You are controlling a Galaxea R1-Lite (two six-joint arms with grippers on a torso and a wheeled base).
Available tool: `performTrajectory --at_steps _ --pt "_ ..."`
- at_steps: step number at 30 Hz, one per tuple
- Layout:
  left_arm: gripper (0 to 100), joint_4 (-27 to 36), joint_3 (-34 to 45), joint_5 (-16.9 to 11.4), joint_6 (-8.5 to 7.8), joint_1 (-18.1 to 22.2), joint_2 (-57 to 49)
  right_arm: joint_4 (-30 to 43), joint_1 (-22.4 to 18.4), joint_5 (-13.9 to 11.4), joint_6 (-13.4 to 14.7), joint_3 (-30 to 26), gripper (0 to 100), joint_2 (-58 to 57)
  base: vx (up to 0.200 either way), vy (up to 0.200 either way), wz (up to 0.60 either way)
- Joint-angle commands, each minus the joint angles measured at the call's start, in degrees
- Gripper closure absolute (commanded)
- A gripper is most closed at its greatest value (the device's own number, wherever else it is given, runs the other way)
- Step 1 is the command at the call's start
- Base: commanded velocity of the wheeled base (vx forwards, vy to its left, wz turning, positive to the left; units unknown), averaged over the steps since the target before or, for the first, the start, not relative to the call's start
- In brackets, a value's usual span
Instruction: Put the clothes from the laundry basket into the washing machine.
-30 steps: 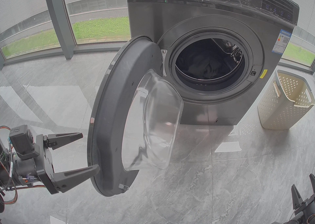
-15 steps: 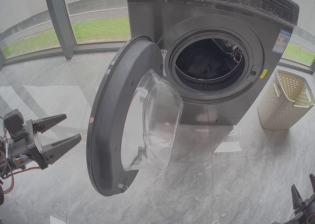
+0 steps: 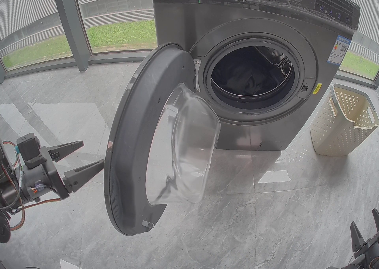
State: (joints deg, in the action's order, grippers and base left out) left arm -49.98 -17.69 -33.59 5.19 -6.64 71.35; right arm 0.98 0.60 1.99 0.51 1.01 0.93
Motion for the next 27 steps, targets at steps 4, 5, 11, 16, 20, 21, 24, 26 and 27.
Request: performTrajectory --at_steps 4,5,11,16,20,21,24,26,27 --pt "0 -0.20 -4.81 14.07 -0.10 -16.91 8.28 -0.01 0.02 0.03 0.02 -0.66 0 -0.93 0.000 0.000 0.00" --pt "0 -0.29 -5.69 15.22 -0.18 -18.49 9.07 -0.01 0.02 0.03 0.02 -0.66 0 -0.93 0.000 0.000 0.00" --pt "0 -0.82 -13.07 21.02 -0.27 -23.24 14.69 -0.01 0.02 0.03 0.02 -0.66 0 -0.93 0.000 0.000 0.00" --pt "0 -5.04 -18.96 24.53 -0.01 -26.75 20.32 -0.01 0.02 0.03 0.02 -0.66 0 -0.93 0.000 0.000 0.00" --pt "0 -7.15 -23.27 28.49 -0.10 -28.78 24.80 -0.01 0.02 0.03 0.02 -0.57 0 -0.93 0.000 0.000 0.00" --pt "0 -7.67 -25.73 29.89 -0.10 -29.74 26.82 -0.01 0.02 0.03 0.10 -0.66 0 -0.93 0.000 0.000 0.00" --pt "0 -7.67 -28.72 30.33 -0.18 -30.36 29.55 -0.01 0.02 0.03 0.02 -0.57 0 -0.93 0.000 0.000 0.00" --pt "0 -7.59 -30.74 30.51 -0.10 -31.15 31.48 -0.01 0.02 0.03 0.02 -0.66 0 -0.93 0.000 0.000 0.00" --pt "0 -7.59 -31.88 30.51 -0.10 -31.15 32.36 -0.01 0.02 0.03 0.02 -0.57 0 -0.93 0.000 0.000 0.00"
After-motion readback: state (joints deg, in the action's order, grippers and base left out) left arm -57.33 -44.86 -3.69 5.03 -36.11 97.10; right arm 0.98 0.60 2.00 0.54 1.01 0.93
